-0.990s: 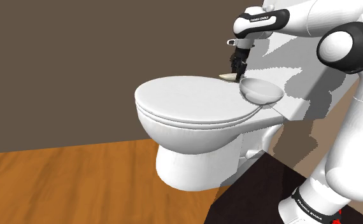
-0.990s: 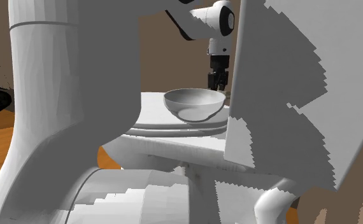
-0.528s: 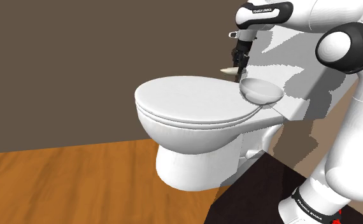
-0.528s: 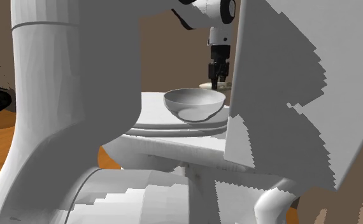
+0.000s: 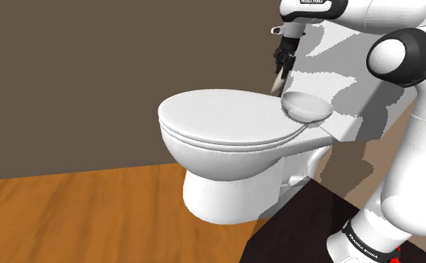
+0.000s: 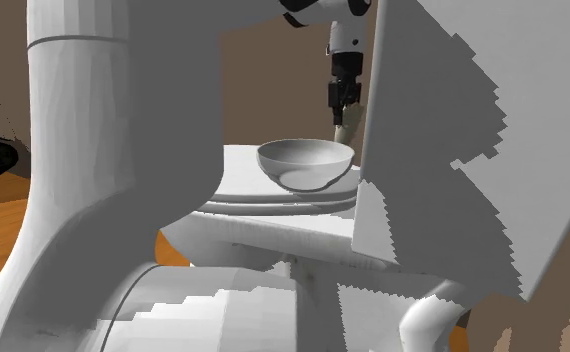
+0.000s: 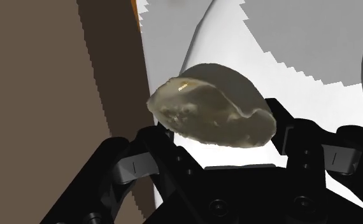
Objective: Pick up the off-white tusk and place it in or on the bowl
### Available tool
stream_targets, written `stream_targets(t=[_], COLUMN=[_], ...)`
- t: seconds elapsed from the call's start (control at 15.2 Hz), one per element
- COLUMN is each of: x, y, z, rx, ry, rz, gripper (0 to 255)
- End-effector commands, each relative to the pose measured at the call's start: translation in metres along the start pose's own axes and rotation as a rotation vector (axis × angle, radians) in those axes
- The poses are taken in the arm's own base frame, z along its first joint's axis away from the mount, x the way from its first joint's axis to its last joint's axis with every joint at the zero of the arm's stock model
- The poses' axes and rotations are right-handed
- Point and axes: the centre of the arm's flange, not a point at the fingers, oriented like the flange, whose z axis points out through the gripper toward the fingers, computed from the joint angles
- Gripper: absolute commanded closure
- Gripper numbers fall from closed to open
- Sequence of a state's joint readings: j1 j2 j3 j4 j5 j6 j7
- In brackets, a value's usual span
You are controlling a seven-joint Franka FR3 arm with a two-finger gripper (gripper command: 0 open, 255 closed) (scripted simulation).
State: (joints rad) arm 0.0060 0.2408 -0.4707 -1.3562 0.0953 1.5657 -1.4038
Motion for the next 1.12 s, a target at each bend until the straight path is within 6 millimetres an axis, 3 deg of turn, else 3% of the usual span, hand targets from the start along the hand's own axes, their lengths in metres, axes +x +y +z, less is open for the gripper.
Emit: stream_targets(t=[0.0, 0.73, 1.06], x=[0.000, -0.001, -0.012], y=[0.000, 0.000, -0.065], z=[-0.011, -0.065, -0.068], rx=[0.000, 0.000, 0.000], ry=[0.000, 0.000, 0.000], rz=[0.000, 0.000, 0.000], gripper=[255, 255, 255])
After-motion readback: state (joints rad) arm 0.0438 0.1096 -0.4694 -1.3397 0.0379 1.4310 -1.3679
